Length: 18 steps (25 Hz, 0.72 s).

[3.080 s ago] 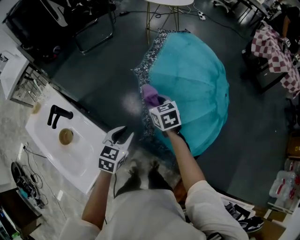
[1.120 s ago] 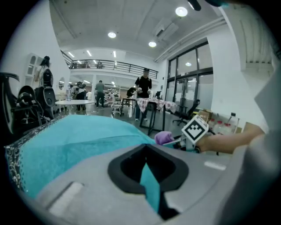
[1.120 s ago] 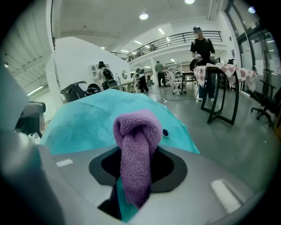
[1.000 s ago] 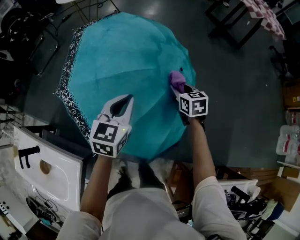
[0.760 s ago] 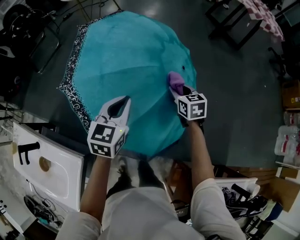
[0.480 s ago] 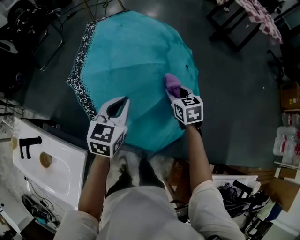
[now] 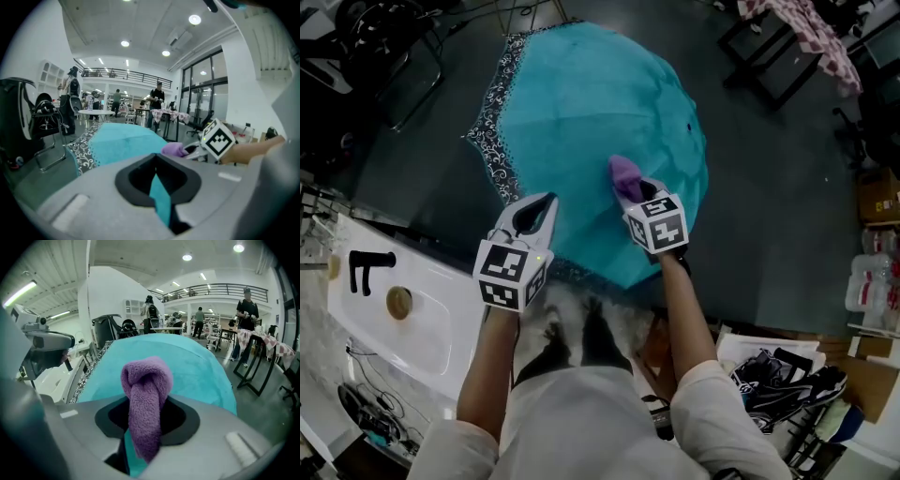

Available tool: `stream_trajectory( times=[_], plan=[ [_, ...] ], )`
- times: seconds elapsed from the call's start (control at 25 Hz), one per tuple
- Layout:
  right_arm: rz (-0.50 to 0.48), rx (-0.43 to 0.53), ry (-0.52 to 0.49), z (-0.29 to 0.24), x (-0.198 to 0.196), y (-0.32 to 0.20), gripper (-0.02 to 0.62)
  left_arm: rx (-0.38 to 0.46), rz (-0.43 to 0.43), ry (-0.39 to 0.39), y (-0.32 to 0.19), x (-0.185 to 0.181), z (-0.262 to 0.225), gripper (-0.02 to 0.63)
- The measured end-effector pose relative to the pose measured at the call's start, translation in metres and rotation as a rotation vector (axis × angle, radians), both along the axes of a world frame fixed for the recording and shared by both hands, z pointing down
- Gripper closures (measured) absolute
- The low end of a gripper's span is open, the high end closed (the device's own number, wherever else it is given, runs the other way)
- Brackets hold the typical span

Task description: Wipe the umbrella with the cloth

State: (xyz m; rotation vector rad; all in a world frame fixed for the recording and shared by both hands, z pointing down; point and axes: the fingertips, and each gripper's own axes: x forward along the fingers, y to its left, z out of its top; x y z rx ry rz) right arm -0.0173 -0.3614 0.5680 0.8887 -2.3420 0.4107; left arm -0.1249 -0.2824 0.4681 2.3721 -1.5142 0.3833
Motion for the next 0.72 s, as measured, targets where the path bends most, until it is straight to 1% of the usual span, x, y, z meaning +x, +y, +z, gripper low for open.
stream_trajectory(
  times=[0.28, 0.48, 0.72],
  plan=[
    [-0.055, -0.004, 0.009, 0.012, -0.051, 0.052, 0.456, -0.005, -0.031, -0.002, 0.045, -0.034, 0.001, 0.604],
    [-0.079, -0.007, 0.008, 0.018, -0.084, 0.077, 0.456, -0.012, -0.058, -0.003, 0.072, -0.062, 0.004, 0.604],
    [-0.075, -0.016, 0.003, 0.026, -0.11, 0.101, 0.456, -0.017, -0.086, -0.006, 0.101, -0.087, 0.007, 0.604]
  ],
)
